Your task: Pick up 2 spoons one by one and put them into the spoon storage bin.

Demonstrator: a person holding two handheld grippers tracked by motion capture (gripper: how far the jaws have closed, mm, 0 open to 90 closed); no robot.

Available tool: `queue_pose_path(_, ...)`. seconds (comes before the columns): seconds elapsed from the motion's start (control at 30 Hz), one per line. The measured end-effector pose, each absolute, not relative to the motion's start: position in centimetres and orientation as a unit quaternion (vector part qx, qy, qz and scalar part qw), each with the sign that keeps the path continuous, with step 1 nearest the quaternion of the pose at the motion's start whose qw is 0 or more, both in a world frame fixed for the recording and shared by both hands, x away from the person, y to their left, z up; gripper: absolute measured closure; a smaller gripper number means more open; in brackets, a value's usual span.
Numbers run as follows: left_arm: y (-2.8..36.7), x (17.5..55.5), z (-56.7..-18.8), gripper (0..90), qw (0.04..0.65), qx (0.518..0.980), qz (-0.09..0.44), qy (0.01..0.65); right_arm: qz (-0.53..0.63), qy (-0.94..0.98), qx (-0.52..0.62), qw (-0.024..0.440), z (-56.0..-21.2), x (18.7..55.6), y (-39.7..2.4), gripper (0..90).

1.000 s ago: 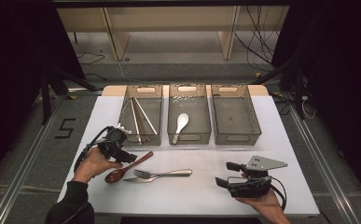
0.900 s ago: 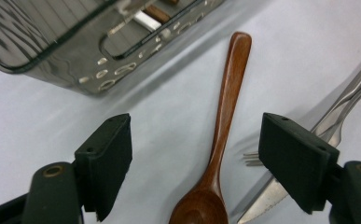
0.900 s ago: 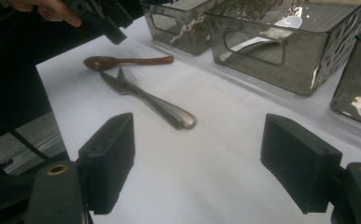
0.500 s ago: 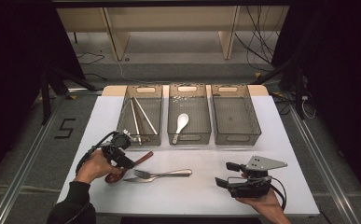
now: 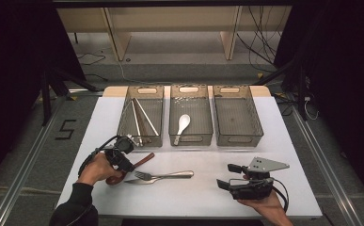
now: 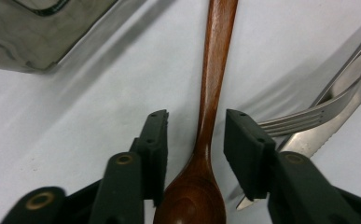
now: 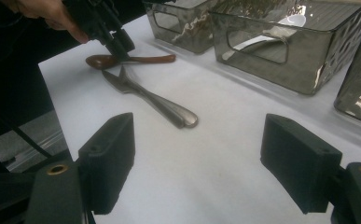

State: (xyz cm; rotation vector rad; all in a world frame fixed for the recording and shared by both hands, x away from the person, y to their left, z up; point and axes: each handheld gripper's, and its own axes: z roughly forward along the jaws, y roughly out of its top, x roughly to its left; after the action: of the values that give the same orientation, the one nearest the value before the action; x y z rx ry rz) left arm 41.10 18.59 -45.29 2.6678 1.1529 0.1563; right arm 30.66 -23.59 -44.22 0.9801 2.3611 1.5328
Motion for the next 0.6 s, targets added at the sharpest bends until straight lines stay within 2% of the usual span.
queue_pose_path(0.33,18.3,41.16,-46.02,70.2,0.099,0.915,0.04,0.388,0.512,0.791,0.326,0.08,-44.27,30.68,-23.55,26.9)
queue_pose_path(0.6,18.0,41.14,-46.19,74.9,0.093,0.918,0.038,0.384,0.511,0.791,0.326,0.079,-44.3,30.67,-23.5,27.0)
